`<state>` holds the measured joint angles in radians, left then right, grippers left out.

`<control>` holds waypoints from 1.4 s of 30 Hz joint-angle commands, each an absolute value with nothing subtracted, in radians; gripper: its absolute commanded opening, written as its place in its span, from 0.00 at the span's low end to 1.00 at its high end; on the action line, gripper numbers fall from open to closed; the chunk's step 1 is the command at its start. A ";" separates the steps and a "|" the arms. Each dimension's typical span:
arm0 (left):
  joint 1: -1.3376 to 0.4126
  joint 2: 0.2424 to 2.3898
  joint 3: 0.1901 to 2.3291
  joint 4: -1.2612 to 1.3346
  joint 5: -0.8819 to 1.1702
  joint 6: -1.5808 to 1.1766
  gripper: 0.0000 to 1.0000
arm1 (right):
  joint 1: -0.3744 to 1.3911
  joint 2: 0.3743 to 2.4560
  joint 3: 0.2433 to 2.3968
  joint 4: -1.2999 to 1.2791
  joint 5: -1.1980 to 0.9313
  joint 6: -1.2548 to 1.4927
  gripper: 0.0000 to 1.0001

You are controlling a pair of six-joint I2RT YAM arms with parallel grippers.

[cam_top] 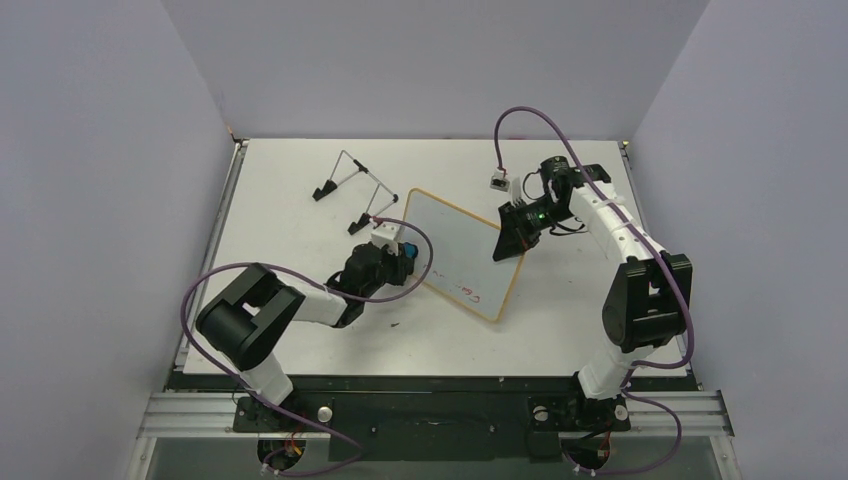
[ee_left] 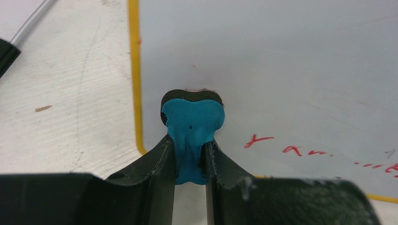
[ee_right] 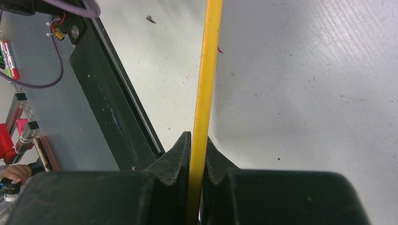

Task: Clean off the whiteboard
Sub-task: Erase the center of the board with the whiteboard.

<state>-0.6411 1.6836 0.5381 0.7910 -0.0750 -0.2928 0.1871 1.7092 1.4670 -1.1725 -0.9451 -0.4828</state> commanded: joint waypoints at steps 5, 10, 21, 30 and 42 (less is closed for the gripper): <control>-0.739 1.702 0.627 0.845 0.000 -0.283 0.00 | 0.221 1.662 1.463 -1.243 -1.168 -0.514 0.00; -0.750 1.693 0.635 0.800 0.025 -0.272 0.00 | 0.221 1.664 1.463 -1.243 -1.170 -0.515 0.00; -0.790 1.696 0.597 0.794 -0.027 -0.283 0.00 | 0.221 1.662 1.462 -1.241 -1.170 -0.515 0.00; -0.643 1.666 0.609 0.726 -0.066 -0.277 0.00 | 0.218 1.653 1.456 -1.231 -1.165 -0.507 0.00; -0.864 1.715 0.658 0.787 -0.056 -0.257 0.00 | 0.222 1.655 1.456 -1.231 -1.163 -0.508 0.00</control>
